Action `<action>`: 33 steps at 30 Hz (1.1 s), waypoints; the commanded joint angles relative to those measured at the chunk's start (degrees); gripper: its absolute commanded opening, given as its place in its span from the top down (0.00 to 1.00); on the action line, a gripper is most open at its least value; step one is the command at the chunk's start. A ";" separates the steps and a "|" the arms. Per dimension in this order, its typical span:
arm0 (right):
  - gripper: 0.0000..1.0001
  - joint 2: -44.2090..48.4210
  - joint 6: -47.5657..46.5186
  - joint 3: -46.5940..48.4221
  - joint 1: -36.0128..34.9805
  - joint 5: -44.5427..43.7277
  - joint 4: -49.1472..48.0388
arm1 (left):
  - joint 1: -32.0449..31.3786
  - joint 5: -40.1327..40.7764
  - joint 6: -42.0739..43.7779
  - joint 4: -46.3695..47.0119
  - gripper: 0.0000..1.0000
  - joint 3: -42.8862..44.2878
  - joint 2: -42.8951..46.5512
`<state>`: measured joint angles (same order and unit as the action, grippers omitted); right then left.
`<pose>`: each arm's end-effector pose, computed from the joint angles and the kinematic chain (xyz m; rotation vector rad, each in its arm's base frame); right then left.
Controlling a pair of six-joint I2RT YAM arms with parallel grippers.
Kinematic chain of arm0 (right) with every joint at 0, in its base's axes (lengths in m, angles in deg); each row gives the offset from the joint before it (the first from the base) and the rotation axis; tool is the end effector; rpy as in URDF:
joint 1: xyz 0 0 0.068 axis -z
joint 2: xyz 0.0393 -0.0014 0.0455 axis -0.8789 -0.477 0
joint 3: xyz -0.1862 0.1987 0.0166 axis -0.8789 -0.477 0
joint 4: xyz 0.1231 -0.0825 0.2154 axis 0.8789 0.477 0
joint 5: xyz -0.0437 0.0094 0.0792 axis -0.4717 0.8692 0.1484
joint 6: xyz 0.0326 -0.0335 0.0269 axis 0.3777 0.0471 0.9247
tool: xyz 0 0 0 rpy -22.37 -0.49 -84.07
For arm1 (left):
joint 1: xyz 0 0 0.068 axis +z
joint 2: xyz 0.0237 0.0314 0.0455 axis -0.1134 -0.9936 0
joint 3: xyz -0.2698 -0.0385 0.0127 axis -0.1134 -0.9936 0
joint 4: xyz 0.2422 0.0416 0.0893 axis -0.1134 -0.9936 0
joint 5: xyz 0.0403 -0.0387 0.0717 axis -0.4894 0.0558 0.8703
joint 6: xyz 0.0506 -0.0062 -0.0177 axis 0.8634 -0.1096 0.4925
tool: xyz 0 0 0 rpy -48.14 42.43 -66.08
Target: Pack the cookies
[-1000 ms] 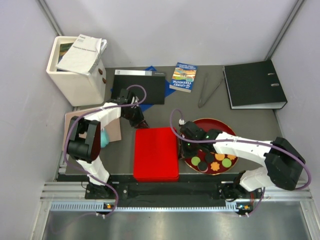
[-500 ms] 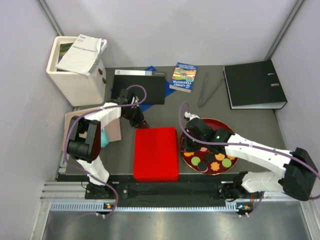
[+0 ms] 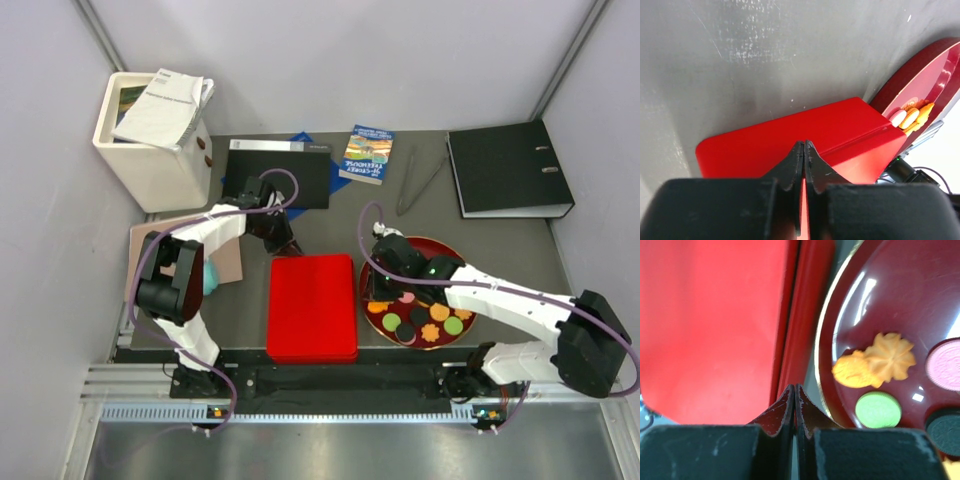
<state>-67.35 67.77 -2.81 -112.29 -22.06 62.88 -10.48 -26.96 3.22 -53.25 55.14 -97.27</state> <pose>0.1582 0.1925 0.2268 -0.1535 2.5910 0.6433 0.3241 -0.1164 0.1851 -0.3303 2.8306 -0.8973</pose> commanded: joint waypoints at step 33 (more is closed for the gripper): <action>1.00 -10.34 -1.62 5.02 6.31 2.86 -5.30 | 5.22 15.12 -7.98 -11.65 0.74 -13.90 20.40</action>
<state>-76.88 66.35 0.07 -106.57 -21.93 60.72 -5.06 -8.15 -4.28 -65.64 43.21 -78.50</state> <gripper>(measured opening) 0.003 0.272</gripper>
